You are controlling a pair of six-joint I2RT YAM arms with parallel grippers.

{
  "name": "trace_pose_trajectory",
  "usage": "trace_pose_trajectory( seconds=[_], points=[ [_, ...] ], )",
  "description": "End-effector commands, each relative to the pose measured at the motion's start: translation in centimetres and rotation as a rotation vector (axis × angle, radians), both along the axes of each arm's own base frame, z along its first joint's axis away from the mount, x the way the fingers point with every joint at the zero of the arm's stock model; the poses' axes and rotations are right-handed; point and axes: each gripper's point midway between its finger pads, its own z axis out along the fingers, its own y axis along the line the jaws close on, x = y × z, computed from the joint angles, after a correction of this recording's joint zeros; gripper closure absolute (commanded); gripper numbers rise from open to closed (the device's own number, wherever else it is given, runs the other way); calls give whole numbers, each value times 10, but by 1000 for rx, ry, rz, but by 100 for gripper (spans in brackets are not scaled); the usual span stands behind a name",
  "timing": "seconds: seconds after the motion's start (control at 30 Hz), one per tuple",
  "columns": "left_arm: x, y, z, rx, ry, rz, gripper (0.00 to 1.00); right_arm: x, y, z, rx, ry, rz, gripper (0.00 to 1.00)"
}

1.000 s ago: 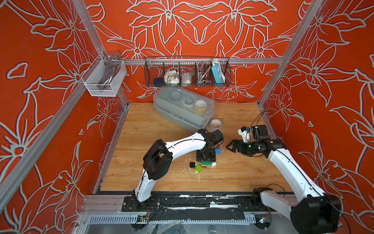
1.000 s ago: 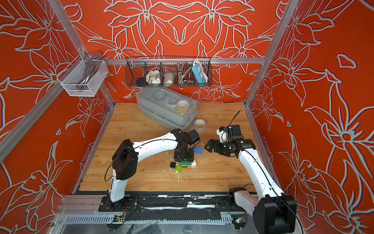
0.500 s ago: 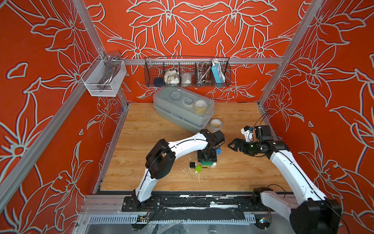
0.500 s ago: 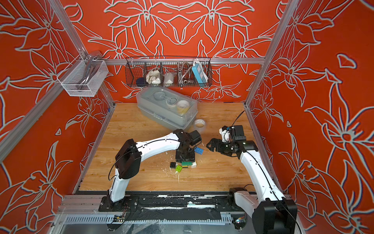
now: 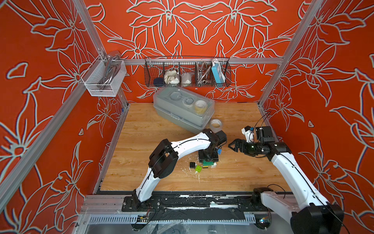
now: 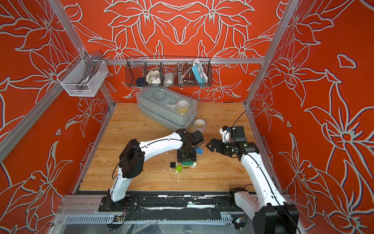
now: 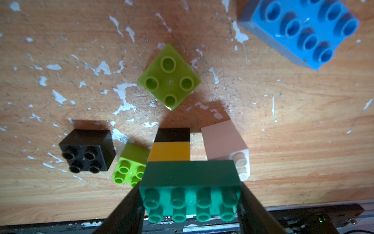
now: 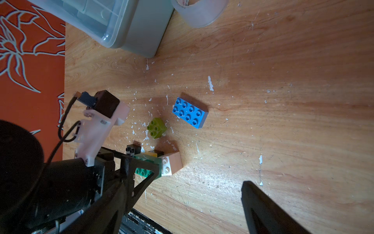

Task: Assemble a giraffe with lego
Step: Assemble the lego brick with the lego brick.

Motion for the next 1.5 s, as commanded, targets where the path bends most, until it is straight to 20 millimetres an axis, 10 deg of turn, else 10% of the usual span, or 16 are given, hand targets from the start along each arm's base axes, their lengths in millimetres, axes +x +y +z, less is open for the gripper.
trace_pose_trajectory(
  seconds=[0.0, 1.47],
  points=[
    [-1, 1, -8, 40, 21, 40, 36, -4, 0, 1, 9, -7, 3, 6],
    [-22, 20, -36, 253, 122, 140, 40, -10, -7, 9, -44, -33, -15, 8]
  ],
)
